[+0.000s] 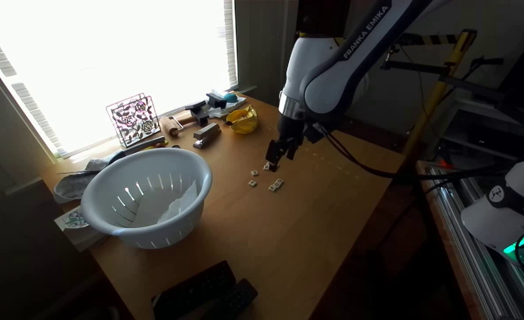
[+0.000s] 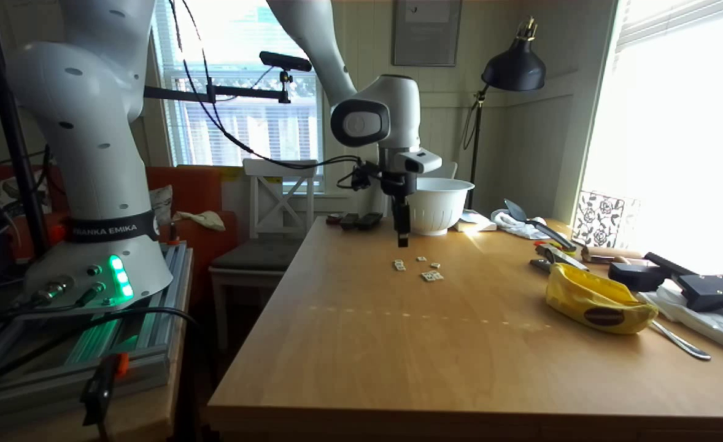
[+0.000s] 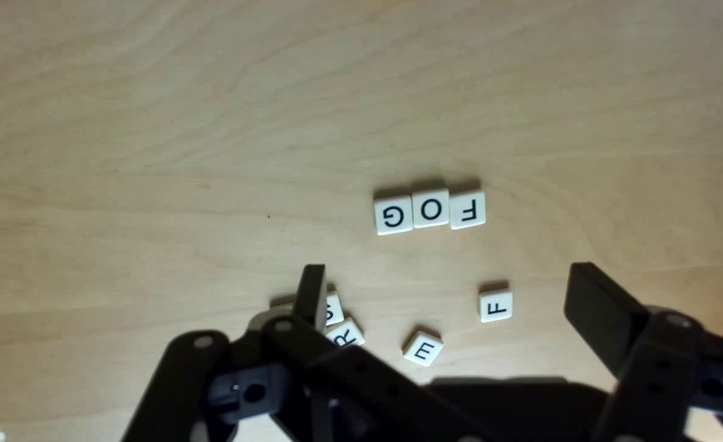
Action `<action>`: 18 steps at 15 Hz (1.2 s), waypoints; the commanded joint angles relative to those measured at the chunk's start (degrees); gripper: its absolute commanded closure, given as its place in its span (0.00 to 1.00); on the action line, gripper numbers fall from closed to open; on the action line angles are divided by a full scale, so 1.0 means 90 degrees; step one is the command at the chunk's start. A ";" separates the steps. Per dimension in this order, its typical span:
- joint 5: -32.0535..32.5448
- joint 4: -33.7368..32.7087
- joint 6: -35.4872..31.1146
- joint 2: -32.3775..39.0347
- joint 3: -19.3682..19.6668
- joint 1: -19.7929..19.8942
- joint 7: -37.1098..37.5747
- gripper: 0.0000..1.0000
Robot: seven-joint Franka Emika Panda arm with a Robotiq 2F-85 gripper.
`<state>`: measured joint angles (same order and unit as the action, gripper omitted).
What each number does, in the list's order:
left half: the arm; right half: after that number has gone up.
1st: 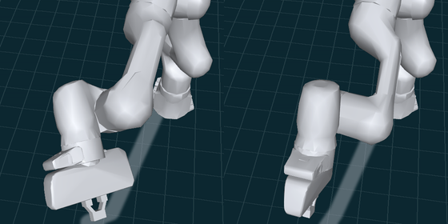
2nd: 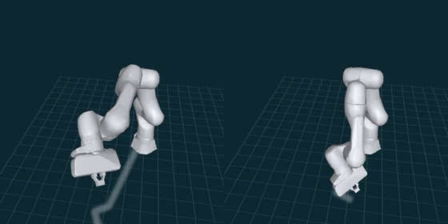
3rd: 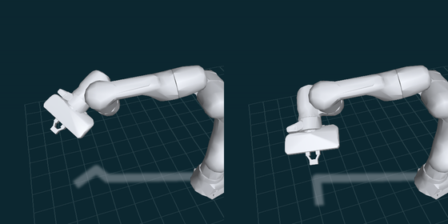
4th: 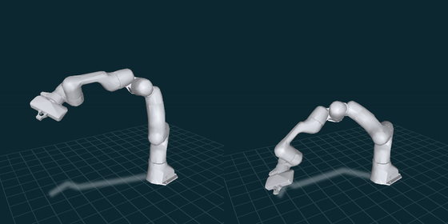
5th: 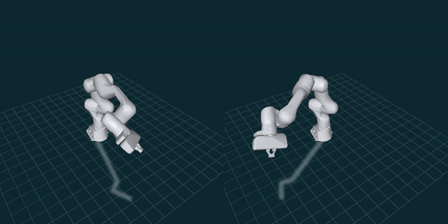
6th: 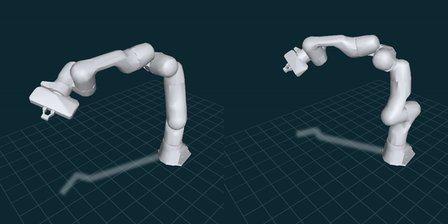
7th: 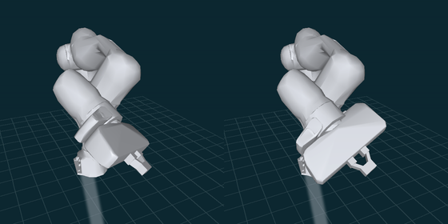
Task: Align three letters in a straight line
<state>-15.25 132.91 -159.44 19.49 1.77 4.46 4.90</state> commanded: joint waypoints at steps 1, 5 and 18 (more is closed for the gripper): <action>0.0052 0.0304 0.0154 -0.0427 0.0009 0.0001 0.0152 0.00; 0.0101 0.0443 0.0269 -0.0671 0.0053 -0.0027 0.0215 0.00; 0.1071 0.0743 0.0813 -0.1366 0.0338 -0.0205 0.0695 0.00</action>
<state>-9.96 137.97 -154.33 10.36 3.39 3.67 8.47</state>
